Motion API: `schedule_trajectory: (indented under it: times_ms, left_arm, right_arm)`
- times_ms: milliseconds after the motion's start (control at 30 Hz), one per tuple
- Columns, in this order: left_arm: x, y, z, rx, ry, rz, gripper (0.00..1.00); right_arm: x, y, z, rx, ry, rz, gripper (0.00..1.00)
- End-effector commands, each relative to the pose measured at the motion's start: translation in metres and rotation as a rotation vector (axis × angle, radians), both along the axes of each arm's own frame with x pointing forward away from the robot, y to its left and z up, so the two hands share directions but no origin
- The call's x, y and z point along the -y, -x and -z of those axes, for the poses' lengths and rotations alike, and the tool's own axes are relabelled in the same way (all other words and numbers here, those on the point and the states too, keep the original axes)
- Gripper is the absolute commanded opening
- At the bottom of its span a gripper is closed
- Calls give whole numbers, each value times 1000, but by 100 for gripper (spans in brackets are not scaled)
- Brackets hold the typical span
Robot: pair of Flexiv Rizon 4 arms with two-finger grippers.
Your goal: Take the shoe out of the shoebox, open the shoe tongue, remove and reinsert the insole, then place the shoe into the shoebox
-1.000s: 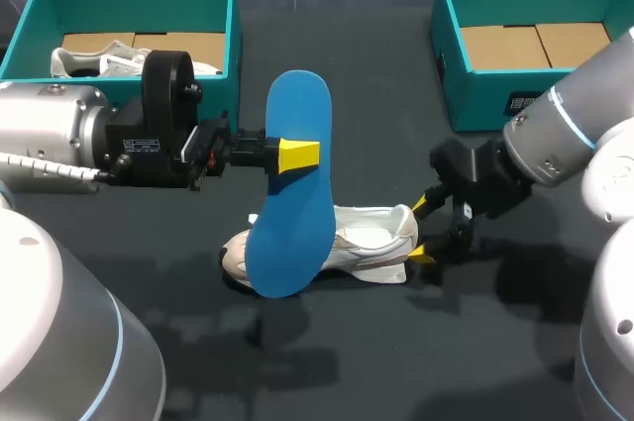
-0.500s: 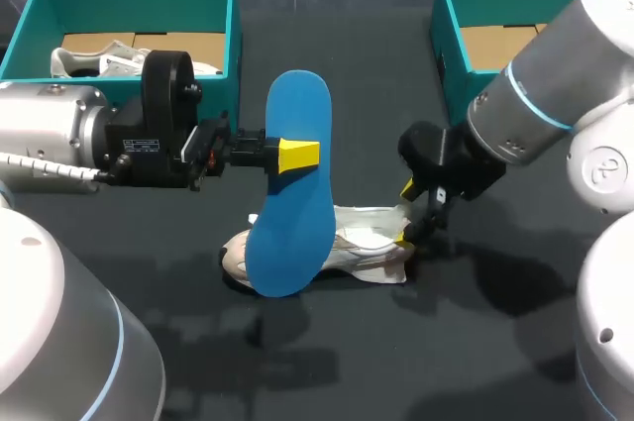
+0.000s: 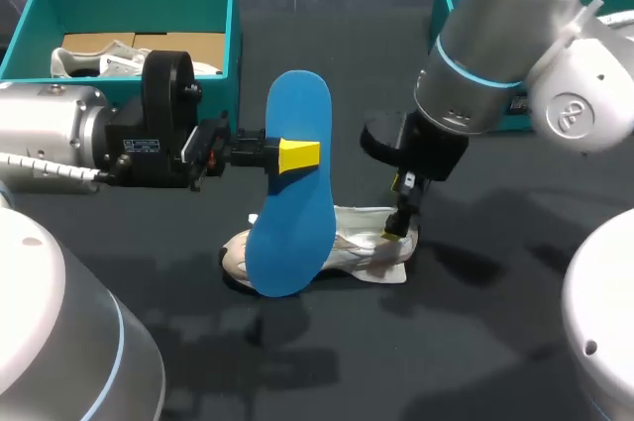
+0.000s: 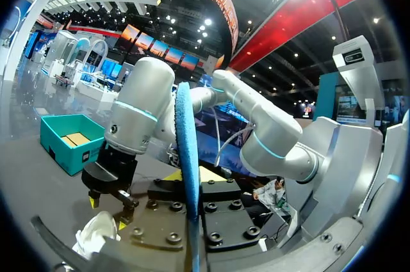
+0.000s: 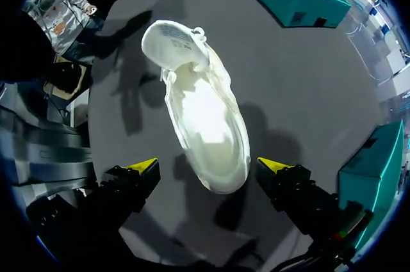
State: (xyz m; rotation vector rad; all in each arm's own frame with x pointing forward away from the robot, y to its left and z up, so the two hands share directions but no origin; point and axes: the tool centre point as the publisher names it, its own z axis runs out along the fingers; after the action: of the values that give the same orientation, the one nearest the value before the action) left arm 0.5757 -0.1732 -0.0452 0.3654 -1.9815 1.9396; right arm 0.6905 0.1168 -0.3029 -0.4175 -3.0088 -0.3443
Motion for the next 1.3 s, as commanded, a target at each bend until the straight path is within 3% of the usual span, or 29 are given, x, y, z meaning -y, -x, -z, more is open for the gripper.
schedule_trajectory:
  times_ms: [33,400,733,967,1300]
  left_arm:
    - [2,-1,1,0,2,1,0]
    - [2,-1,1,0,2,1,0]
    - [2,-1,1,0,2,1,0]
    - [2,-1,1,0,2,1,0]
    - [2,-1,1,0,2,1,0]
  right_arm:
    - [-10,2,2,-46,230,-22,100]
    - [-22,0,3,-37,232,-41,100]
    - [-33,-24,0,-1,246,-95,100]
    - [-41,-42,13,-6,250,-146,100]
    - [-41,-50,40,-10,239,-186,100]
